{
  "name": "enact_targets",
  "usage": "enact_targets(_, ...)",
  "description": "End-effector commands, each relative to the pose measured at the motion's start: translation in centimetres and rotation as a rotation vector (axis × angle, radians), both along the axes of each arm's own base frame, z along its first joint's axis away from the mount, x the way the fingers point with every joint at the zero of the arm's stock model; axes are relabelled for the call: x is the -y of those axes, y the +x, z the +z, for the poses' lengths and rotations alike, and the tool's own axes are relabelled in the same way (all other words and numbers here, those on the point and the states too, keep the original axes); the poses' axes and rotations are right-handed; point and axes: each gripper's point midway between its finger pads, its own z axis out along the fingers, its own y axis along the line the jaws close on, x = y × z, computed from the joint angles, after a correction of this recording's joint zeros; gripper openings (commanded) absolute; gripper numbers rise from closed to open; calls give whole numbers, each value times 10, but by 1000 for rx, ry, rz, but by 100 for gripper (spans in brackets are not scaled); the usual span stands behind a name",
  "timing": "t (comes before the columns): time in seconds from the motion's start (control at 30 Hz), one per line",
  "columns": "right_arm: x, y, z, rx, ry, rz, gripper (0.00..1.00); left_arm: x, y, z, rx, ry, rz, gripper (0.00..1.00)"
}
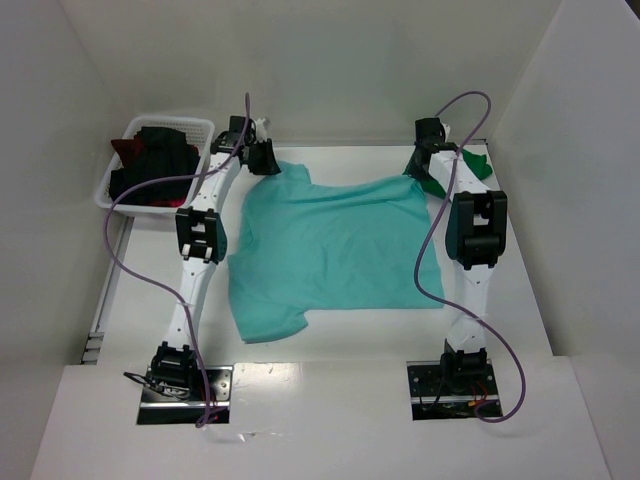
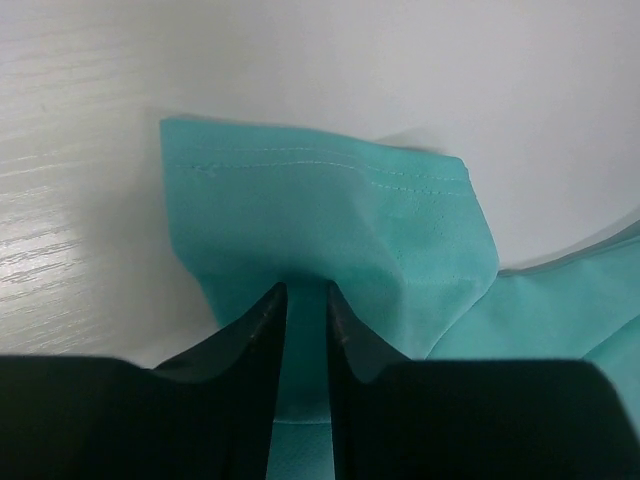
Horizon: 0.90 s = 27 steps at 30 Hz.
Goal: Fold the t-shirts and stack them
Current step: Flatten out the tshirt, then grap the side of the flattened tshirt furthest away from the robot with both arms
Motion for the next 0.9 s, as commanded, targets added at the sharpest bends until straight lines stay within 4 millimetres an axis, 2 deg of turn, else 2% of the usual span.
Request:
enact_targets(0.0,6,13,11,40,-13,-11,0,9,2,-2,2,-34,-7,24)
enact_targets(0.03,6,13,11,40,-13,-11,0,7,4,1,14,-25,3,21)
enact_targets(0.1,6,13,11,40,-13,-11,0,1,11,8,33,-5,49,0)
enact_targets(0.17,12,12,11,40,-13,-20,0,-6,14,12,43,20,86,0)
enact_targets(0.27,17,12,11,39,-13,-29,0,-15,21,32,89,56,132,0)
enact_targets(0.3,17,14,15,49,-13,-29,0,-23,25,46,122,84,169,0)
enact_targets(0.33,17,14,15,49,-13,-29,0,-27,25,44,115,100,184,0)
enact_targets(0.37,17,15,20,58,-12,-29,0,-36,28,70,159,101,208,0)
enact_targets(0.4,17,15,20,58,-12,-29,0,-39,29,70,161,113,222,0)
enact_targets(0.43,17,15,20,58,-12,-29,0,-48,30,82,178,119,243,0)
enact_targets(0.47,15,17,26,76,-5,-23,0,-50,30,82,180,127,252,0)
enact_targets(0.53,15,17,26,76,-5,-23,0,-57,30,94,198,133,254,0)
enact_targets(0.6,15,17,26,78,1,-30,0,-55,28,89,184,127,243,0)
enact_targets(0.67,15,15,28,78,1,-30,0,-55,22,72,126,100,226,14)
enact_targets(0.7,15,17,29,87,2,-30,0,-46,19,60,97,67,185,27)
enact_targets(0.8,13,13,22,69,8,-24,0,-32,15,46,71,11,123,43)
enact_targets(0.83,12,13,27,77,16,-17,0,-32,15,37,55,13,123,50)
enact_targets(0.87,12,11,23,67,16,-17,0,-30,16,39,63,4,114,52)
